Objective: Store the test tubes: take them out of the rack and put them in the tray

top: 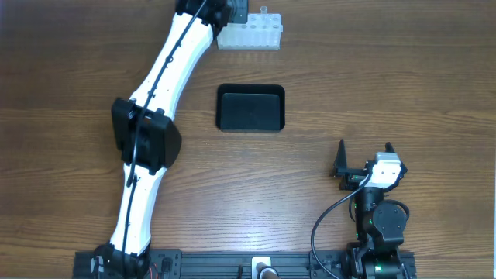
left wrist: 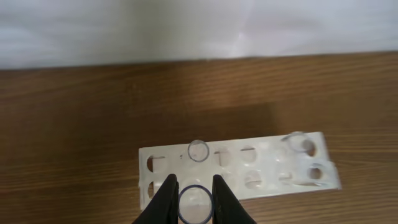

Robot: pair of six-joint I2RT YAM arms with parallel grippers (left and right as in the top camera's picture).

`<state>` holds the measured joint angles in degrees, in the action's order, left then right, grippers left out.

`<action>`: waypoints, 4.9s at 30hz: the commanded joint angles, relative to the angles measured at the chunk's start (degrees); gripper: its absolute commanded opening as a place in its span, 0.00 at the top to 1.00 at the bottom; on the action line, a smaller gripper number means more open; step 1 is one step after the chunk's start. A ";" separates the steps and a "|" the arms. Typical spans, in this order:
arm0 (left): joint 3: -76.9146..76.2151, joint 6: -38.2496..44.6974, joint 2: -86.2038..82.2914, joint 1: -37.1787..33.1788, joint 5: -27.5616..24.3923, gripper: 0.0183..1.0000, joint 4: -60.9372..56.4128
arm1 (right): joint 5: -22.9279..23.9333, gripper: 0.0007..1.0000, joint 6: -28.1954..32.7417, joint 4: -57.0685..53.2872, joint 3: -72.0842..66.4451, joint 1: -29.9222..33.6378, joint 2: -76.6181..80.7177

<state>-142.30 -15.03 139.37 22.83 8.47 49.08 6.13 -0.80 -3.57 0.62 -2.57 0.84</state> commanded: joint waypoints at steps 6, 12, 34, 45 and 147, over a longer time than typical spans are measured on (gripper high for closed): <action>-1.42 -0.26 -10.75 0.70 0.59 0.94 4.02 | -0.11 0.01 0.46 -0.26 -0.31 -0.13 -0.52; -1.44 -1.84 -14.40 0.87 -1.27 0.97 13.53 | -0.11 0.01 0.46 -0.26 -0.31 -0.13 -0.52; -7.34 -7.98 -8.92 1.07 -16.48 0.98 47.41 | -0.11 0.01 0.46 -0.26 -0.31 -0.13 -0.52; -11.65 -8.17 0.72 0.90 -20.87 0.98 47.45 | -0.11 0.01 0.46 -0.26 -0.31 -0.13 -0.52; -4.31 -6.23 13.92 0.44 -14.40 0.73 39.60 | -0.11 0.01 0.46 -0.26 -0.31 -0.13 -0.52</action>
<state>-146.67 -21.91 151.98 23.33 -6.61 88.66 6.11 -0.78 -3.55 0.62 -2.57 0.84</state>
